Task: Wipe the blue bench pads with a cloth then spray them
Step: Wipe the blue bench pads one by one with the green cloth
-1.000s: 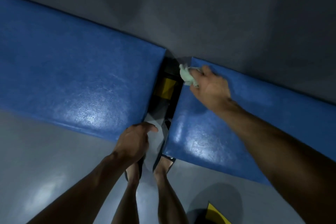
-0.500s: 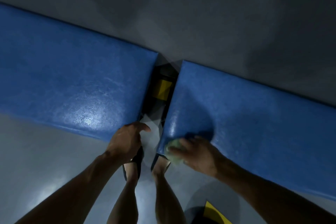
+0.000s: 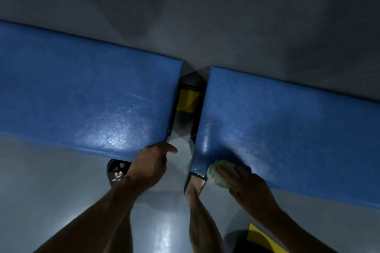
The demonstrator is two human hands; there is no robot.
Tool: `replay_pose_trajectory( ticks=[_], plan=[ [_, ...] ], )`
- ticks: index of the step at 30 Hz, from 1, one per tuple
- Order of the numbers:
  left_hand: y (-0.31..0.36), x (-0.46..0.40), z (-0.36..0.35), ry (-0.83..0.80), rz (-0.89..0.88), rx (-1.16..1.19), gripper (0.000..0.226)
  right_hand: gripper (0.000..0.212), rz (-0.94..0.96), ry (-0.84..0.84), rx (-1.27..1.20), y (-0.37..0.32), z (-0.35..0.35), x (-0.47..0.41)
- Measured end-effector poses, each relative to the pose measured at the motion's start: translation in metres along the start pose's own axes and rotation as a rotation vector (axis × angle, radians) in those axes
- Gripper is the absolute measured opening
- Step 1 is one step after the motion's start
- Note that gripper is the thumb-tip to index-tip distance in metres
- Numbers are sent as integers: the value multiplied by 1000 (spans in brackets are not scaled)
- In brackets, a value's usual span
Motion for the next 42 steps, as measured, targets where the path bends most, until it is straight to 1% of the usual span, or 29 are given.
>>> replay_pose_trajectory(
  ticks=[2, 5, 8, 10, 12, 15, 17, 19, 22, 25, 28, 30, 32, 35, 37, 39, 41, 42],
  plan=[
    [-4, 2, 11, -7, -23, -4, 40, 75, -103, -15, -4, 2, -2, 1],
    [-14, 8, 30, -7, -54, -26, 36, 69, -319, 53, -23, -10, -4, 3],
    [-37, 16, 51, 3, -45, -59, 34, 59, -577, 116, -195, -34, -12, 11],
    [-60, 26, 71, 10, -49, -60, 35, 62, -709, 174, -299, -56, -21, 10],
    [-80, 35, 90, 19, -86, -96, 33, 65, -709, 190, -308, -79, -27, 4],
    [-108, 44, 122, 72, -178, -234, 32, 61, -568, 128, -203, -109, -39, -10],
    [-129, 46, 144, 105, -229, -331, 39, 58, -570, 111, -210, -121, -44, -20],
    [-148, 46, 162, 110, -254, -421, 50, 59, -612, 171, -252, -134, -44, -30],
    [-168, 40, 182, 80, -231, -533, 64, 55, -643, 297, -353, -154, -45, -47],
    [-182, 31, 191, 54, -207, -582, 67, 53, -812, 354, -627, -173, -60, -62],
    [-192, 31, 187, 41, -206, -595, 65, 40, -1022, 475, -817, -196, -81, -75],
    [-195, 32, 183, 51, -215, -602, 64, 39, -1154, 556, -831, -211, -90, -81],
    [-195, 30, 181, 71, -222, -602, 61, 48, -1223, 599, -774, -227, -88, -87],
    [-196, 26, 179, 82, -207, -616, 63, 52, -1216, 551, -584, -240, -82, -90],
    [-198, 26, 179, 78, -198, -627, 64, 55, -1117, 509, -542, -254, -73, -97],
    [-200, 26, 181, 89, -201, -623, 59, 57, -883, 448, -491, -276, -64, -113],
    [-199, 28, 182, 103, -205, -611, 59, 62, -575, 333, -277, -299, -59, -128],
    [-197, 30, 182, 106, -207, -607, 60, 66, -444, 306, -166, -301, -60, -131]
  ],
)
Point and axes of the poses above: each hand's wrist, its own x-axis away from the middle knuckle, its own z-axis out of the back of the hand, y = z × x, the point moved 6 cm from there along -x, towards the middle knuckle, and after that the axes turned 8 degrees about x, right-handed, at the moved point
